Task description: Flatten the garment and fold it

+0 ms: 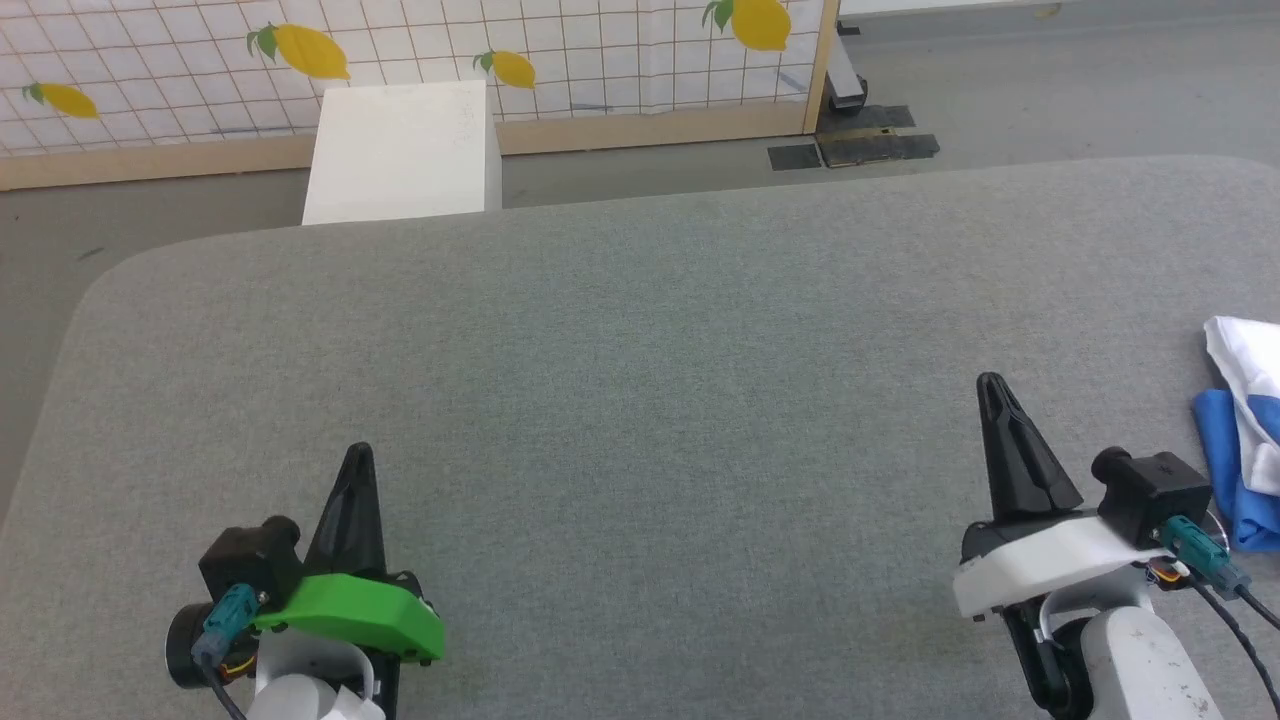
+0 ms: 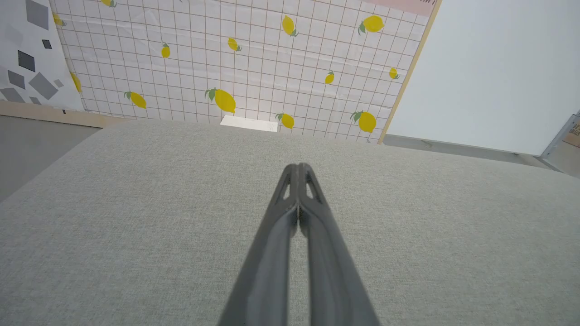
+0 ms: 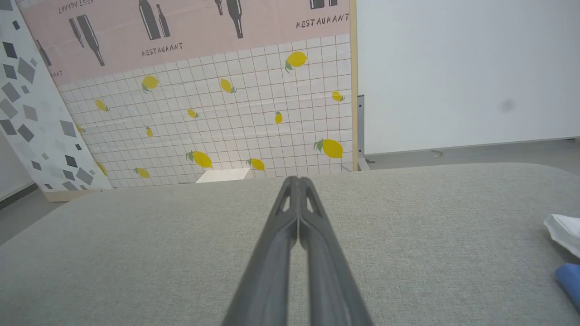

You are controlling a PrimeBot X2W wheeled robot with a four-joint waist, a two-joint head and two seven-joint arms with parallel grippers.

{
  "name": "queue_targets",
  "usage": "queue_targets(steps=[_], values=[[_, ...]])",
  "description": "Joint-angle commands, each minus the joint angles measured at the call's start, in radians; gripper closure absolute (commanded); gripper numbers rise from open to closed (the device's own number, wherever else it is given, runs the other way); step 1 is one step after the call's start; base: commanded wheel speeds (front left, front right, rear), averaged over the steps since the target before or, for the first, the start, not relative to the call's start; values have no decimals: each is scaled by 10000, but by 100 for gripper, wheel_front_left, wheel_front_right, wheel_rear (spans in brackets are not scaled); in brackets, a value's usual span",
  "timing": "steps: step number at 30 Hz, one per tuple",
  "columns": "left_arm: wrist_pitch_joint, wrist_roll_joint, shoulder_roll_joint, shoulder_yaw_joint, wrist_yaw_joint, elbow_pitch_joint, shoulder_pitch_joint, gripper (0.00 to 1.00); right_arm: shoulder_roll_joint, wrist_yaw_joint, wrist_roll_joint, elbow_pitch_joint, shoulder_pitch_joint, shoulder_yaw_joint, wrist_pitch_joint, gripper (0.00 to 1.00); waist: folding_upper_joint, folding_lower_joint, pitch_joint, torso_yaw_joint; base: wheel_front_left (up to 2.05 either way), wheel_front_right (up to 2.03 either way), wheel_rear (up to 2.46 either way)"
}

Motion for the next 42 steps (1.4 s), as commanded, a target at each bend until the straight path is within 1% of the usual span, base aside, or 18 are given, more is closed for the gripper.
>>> queue_targets(steps=[1, 42], values=[[57, 161, -19, 11, 32, -64, 71, 100, 5, -2, -86, -95, 128, -5, 46, 100, 0, 1, -8, 15, 0, 0, 0], [872, 1061, -101, 44, 157, -728, 320, 100, 14, -7, -719, -859, 614, -56, 848, 100, 0, 1, -208, 405, 0, 0, 0]])
